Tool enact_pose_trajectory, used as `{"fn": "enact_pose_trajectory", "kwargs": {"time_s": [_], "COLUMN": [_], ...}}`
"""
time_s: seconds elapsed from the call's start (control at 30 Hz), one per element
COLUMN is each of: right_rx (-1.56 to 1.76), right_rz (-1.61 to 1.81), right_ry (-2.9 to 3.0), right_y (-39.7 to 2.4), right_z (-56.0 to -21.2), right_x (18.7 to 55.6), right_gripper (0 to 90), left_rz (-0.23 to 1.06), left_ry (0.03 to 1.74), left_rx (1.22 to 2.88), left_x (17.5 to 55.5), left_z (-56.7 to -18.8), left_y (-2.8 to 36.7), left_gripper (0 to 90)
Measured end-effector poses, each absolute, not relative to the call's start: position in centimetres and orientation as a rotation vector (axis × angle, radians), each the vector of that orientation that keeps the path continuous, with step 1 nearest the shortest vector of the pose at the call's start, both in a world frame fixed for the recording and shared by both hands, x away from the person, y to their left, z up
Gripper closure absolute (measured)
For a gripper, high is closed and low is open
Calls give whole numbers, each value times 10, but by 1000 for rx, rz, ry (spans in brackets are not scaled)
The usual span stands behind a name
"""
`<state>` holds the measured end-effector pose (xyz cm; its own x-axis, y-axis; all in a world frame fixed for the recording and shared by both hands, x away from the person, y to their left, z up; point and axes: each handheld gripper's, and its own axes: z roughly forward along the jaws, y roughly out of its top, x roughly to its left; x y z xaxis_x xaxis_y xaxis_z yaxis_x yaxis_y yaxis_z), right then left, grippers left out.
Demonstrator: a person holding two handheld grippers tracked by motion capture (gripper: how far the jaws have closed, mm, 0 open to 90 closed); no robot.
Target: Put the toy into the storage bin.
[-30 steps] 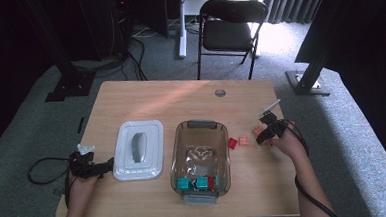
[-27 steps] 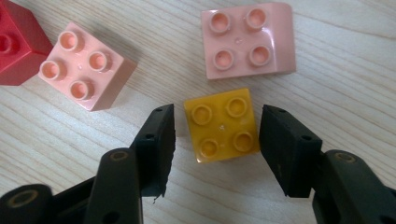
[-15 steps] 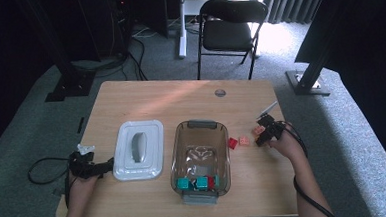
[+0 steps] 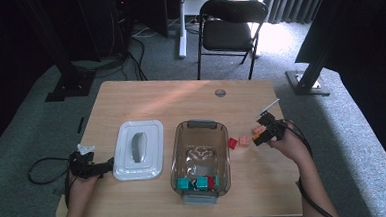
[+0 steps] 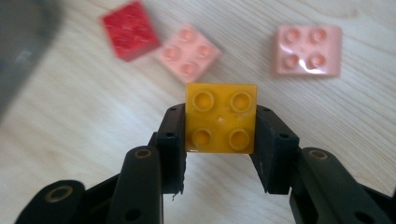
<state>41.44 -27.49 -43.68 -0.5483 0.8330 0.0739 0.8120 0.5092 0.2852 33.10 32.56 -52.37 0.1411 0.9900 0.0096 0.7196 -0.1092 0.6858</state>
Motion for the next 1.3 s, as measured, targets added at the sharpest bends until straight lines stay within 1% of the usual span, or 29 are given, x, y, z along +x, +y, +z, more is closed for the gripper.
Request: {"fn": "enact_pose_trajectory", "kwargs": {"time_s": [0.4,0.67,1.0,1.07,1.3], "right_rx": [1246,1094,923,851,738], "right_rz": [629,677,762,793,804], "right_ry": [2724,2765,2832,2863,2908], "right_y": [-247,-228,-204,-194,-173], "right_z": [-389,-364,-344,-338,-332], "right_x": [386,368,351,345,335], "right_gripper": [589,588,589,588,588], "left_rz": [659,660,658,657,657], "left_ry": [1633,1632,1632,1634,1634], "left_rx": [1890,1888,1892,1891,1891], "left_x": [331,331,331,331,331], "left_z": [-524,-524,-524,-524,-524], "left_y": [326,326,326,326,326], "left_gripper": [8,8,8,8,8]}}
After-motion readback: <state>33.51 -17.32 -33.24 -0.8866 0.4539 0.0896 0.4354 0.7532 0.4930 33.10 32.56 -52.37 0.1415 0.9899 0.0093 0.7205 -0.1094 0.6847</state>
